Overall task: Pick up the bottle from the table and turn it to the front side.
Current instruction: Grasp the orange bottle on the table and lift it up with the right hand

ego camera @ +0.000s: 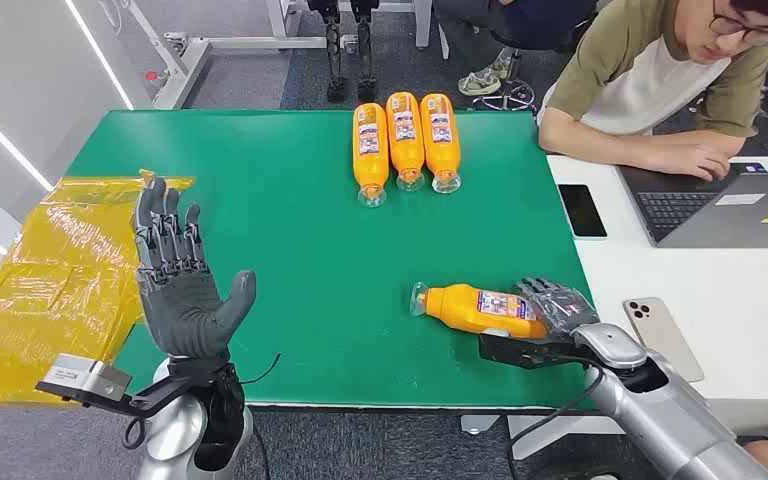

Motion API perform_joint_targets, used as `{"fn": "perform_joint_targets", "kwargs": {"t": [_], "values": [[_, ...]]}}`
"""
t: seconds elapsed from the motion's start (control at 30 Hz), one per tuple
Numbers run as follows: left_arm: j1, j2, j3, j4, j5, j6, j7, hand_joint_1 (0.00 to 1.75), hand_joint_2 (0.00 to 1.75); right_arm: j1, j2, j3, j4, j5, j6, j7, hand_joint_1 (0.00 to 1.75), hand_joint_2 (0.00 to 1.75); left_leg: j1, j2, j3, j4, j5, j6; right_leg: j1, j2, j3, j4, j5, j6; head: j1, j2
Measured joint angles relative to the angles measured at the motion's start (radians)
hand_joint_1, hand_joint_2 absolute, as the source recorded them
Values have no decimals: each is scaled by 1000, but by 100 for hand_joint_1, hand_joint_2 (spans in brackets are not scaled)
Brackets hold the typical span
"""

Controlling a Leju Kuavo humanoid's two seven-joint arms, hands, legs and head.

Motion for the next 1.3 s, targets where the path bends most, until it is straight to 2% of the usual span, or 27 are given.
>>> {"fn": "perform_joint_targets", "kwargs": {"t": [0.2,0.53,0.6,0.77,0.87,1.03,1.1,1.17,1.3], "values": [[0,-1,0,0,-2,-1,5,0,175,13,13,-15,8,11,-30,-10,175,175,0,6,3,0,-2,2,0,5,1,-1,1,1,0,0],[0,-1,0,0,-7,-5,5,0,175,16,79,-48,52,38,-112,-36,175,175,0,11,4,0,0,3,0,9,1,-1,4,1,0,0],[0,-1,0,0,-7,-5,5,0,175,16,100,-56,66,35,-156,-45,175,175,0,11,5,0,0,3,0,10,2,-1,4,1,0,0],[8,-2,0,-7,-17,-5,5,0,175,34,188,-99,90,18,-338,-46,175,175,0,11,3,0,0,2,0,10,0,0,4,1,0,0],[12,-4,0,-12,-21,-5,5,0,175,45,223,-114,89,16,-373,-46,175,175,0,10,2,0,1,1,0,9,-1,0,4,1,0,0],[13,-6,0,-14,-23,-5,5,0,175,57,250,-134,87,10,-400,-54,175,175,0,9,0,-1,0,2,0,8,-2,0,3,1,0,0],[14,-8,0,-14,-26,-5,5,0,175,79,267,-152,76,-9,-467,-78,175,175,0,8,-2,-1,0,2,0,7,-3,0,3,2,0,0],[15,-10,0,-14,-29,-2,5,0,175,109,292,-174,48,-44,-572,-122,175,175,0,6,-4,0,0,2,0,6,-6,0,3,2,0,0],[10,-10,0,-9,-19,15,9,0,175,149,344,-197,-18,-157,-784,-264,175,175,0,7,-6,-1,0,2,0,6,-8,0,2,1,0,0]]}}
